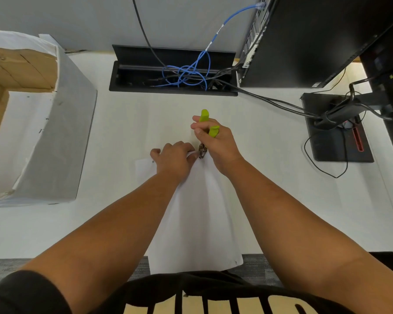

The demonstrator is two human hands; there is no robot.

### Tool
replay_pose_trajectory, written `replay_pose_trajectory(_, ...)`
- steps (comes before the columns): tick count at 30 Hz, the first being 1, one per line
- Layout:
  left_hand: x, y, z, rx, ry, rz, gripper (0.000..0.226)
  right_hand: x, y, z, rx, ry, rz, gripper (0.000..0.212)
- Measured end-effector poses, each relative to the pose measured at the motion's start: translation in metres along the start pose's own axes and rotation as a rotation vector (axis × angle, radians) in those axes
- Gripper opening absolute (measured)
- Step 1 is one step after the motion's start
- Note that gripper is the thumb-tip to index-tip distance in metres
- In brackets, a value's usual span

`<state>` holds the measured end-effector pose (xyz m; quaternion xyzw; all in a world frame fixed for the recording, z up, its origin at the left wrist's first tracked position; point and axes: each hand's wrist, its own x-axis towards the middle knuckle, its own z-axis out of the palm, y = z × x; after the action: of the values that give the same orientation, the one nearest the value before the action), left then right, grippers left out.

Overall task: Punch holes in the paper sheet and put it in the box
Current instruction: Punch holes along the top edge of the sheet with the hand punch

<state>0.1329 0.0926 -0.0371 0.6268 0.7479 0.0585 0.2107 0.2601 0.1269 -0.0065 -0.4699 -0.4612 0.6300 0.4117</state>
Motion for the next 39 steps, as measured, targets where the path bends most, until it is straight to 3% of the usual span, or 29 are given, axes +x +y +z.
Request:
replay_pose_trajectory(4, 0.000, -0.002, 0.001, -0.013, 0.008, 0.031, 0.026, 0.002, -0.002, 0.001, -0.006, -0.034, 0.019, 0.030)
replay_pose_trajectory(10, 0.000, -0.007, 0.004, -0.047, 0.011, 0.062, 0.021, 0.006, -0.001, 0.000, 0.118, 0.141, 0.087, 0.042)
replay_pose_trajectory(15, -0.002, -0.010, 0.005, -0.079, 0.019, 0.079, 0.021, 0.011, 0.001, -0.001, 0.247, 0.226, 0.118, 0.039)
replay_pose_trajectory(24, -0.005, -0.012, 0.004, -0.169, 0.043, 0.101, 0.018, 0.016, -0.008, 0.010, -0.057, 0.011, 0.183, 0.049)
replay_pose_trajectory(39, -0.007, -0.017, 0.008, -0.218, 0.093, 0.150, 0.016, 0.019, -0.018, 0.019, -0.174, -0.022, 0.194, 0.051)
